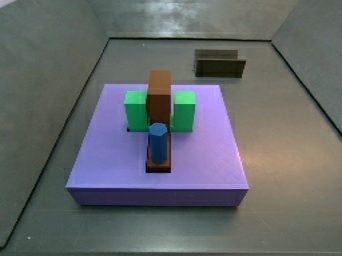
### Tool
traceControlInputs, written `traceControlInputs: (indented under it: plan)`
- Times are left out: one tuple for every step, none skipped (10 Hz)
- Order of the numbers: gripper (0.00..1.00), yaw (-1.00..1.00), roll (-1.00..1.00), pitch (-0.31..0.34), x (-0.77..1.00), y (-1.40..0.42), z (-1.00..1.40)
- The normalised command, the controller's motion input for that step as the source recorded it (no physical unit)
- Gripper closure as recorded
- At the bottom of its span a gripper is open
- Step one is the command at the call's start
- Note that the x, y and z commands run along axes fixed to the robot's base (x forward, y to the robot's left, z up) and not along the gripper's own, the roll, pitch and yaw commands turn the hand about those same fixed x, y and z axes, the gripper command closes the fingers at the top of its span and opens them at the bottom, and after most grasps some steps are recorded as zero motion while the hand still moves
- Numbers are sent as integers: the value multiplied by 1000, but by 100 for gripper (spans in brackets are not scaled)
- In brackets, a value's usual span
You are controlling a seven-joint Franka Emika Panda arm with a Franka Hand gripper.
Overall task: Pick up the red object. Move up. Move to above the board. Insert the red object.
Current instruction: Move to above the board, then insert the red object.
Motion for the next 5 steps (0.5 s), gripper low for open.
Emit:
traceControlInputs:
  plan:
    - [100, 5, 24, 139, 157, -395, 73]
    - [100, 0, 0, 0, -40, 0, 0]
    - [100, -137, 0, -91, -114, 494, -343]
    - [100, -160, 71, -111, -20, 803, -809]
    - [100, -66, 81, -126, 0, 749, -914]
